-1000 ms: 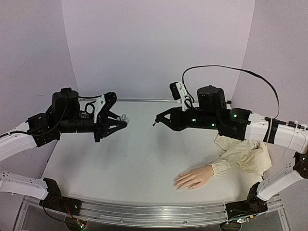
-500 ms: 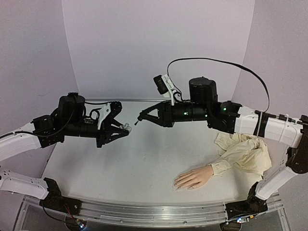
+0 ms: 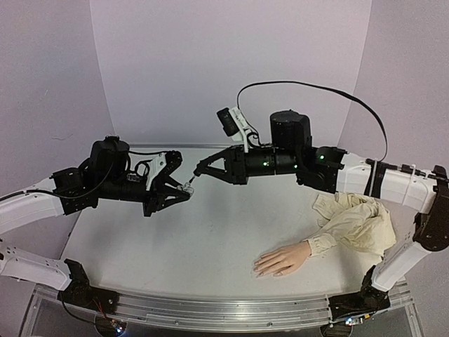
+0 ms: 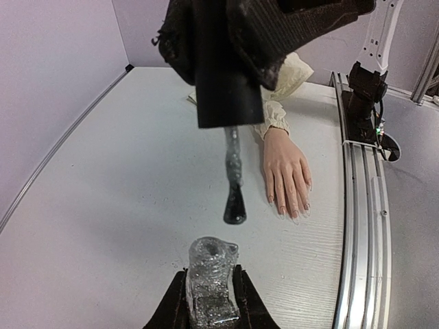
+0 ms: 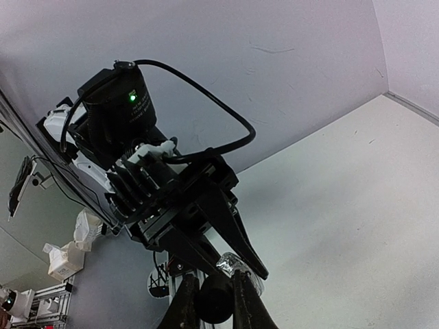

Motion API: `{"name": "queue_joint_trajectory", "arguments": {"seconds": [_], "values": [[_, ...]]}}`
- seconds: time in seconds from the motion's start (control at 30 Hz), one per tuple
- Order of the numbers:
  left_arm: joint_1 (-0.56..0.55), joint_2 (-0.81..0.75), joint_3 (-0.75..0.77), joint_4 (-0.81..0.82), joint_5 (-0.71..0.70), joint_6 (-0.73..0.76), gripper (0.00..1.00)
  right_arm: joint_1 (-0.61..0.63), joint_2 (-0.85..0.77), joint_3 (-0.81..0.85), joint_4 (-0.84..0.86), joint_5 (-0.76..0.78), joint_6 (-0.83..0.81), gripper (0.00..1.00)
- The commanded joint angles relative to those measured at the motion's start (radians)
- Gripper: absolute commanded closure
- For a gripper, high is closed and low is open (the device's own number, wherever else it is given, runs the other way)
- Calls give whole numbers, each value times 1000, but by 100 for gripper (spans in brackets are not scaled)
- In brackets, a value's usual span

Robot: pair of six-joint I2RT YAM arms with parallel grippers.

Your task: Paint the nails

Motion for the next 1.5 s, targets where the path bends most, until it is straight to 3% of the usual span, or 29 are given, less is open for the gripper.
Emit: {"name": "queue_joint_trajectory", "arguments": {"seconds": [0.0, 1.47], "values": [[-4, -3, 16, 30, 18, 7, 100, 8, 14, 45, 64, -19, -11, 100], [-10, 6, 17, 28, 12, 4, 100, 20, 1, 25, 31, 50, -48, 100]]}}
